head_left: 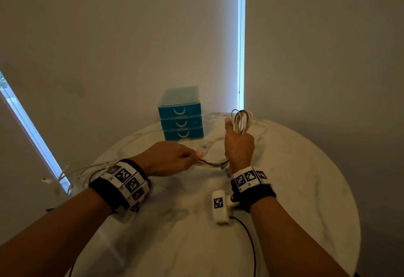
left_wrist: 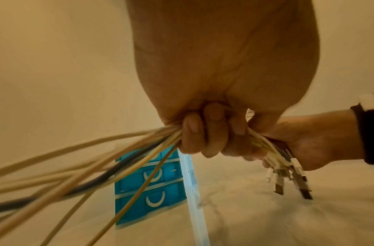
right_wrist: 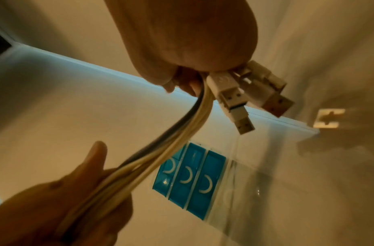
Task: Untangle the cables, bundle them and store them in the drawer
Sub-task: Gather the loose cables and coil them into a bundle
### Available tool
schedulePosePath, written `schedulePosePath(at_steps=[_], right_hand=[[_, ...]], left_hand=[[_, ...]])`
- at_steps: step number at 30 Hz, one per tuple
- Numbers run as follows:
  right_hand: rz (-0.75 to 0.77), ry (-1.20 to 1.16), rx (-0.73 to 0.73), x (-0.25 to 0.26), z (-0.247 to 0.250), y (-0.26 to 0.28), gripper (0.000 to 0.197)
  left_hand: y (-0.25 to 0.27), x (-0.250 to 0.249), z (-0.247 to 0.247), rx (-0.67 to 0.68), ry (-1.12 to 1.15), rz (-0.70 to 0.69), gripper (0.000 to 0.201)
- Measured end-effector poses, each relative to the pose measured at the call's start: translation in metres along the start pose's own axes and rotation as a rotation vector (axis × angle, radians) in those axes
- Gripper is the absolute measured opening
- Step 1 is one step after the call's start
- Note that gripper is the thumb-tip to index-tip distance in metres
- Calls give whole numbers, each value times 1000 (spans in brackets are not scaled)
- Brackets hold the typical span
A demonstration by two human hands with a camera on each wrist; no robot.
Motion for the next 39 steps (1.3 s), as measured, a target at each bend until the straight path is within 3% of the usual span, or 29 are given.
schedulePosePath(at_steps=[5,8,11,15,17,19,24,28,30,34,39], right_hand=[[-97,36,402,4,-14,37,76],[-212,-199,671,5,-32,63,73],[-481,-287,716,-2,-36,77,93],[-578,-255,795,-12,-40,79,96],[-598,-234,859,-16,-43,81,91],[-611,-150,956,-20,-44,84,83],[-660,-10,1248,-35,-46,82,45],[-723,-58,1202,-36,-45,72,29],[-702,-29,1178,-36,-48,73,27],[-667,30,1109,-37,-53,77,23],[-598,11,994,-34,-48,75,21]], left_hand=[[-10,0,18,-193,233,-48,60],[-22,-6,19,-225,309,-40,57],[-28,-3,15,-281,265,-13,56],[-32,8,8,-359,180,16,44],[-35,16,8,-321,215,13,38],[-35,27,14,-197,311,6,41],[-27,29,44,138,335,27,70],[-18,32,62,260,408,-46,32],[-15,33,66,225,282,-88,42],[-22,16,72,-61,41,-173,45],[-34,6,55,45,-198,-199,41]])
Point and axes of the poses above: each hand's wrist, its own y-axis away from the middle knuckle, its own z-axis out of the back of the hand, x = y × z, the point moved 3 cm from there along -y, towards the middle knuckle, and after that the axes turned 8 degrees about -y, right-handed, at the moved point
